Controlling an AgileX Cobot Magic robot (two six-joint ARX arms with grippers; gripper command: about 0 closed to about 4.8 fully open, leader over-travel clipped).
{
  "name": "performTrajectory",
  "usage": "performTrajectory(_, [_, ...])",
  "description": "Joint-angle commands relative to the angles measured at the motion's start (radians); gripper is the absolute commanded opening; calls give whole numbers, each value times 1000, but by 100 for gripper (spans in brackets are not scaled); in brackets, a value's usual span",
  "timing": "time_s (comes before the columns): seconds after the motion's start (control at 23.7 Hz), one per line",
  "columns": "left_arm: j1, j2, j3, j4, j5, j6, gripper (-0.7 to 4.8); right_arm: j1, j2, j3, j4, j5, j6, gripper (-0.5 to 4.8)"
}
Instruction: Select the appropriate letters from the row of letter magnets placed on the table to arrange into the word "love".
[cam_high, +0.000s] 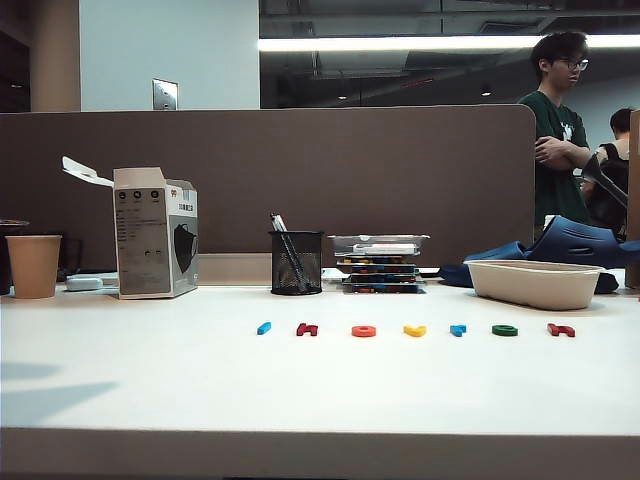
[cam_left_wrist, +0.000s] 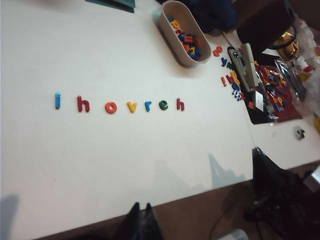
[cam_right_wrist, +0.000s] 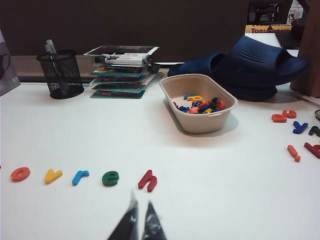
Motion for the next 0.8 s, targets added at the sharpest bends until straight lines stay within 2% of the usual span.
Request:
performTrajectory(0.04, [-16,3,4,11,-64,1,-5,0,0,-3,21,3,3,17])
performTrajectory(0.17, [-16,3,4,8,-87,4,-5,1,0,0,20,2,-2,17])
performTrajectory(0.51, [-16,3,4,8,-87,4,-5,2,5,180,-163,26,-18,8])
performTrajectory(0.68, [-16,3,4,8,-87,4,-5,4,108,380,-346,12,-37,7])
performTrajectory(0.76, [-16,3,4,8,-87,4,-5,4,176,459,-395,-18,-43,-3])
performTrajectory(0.8, [-16,3,4,8,-87,4,-5,6,266,550,-452,-56,-42,-6])
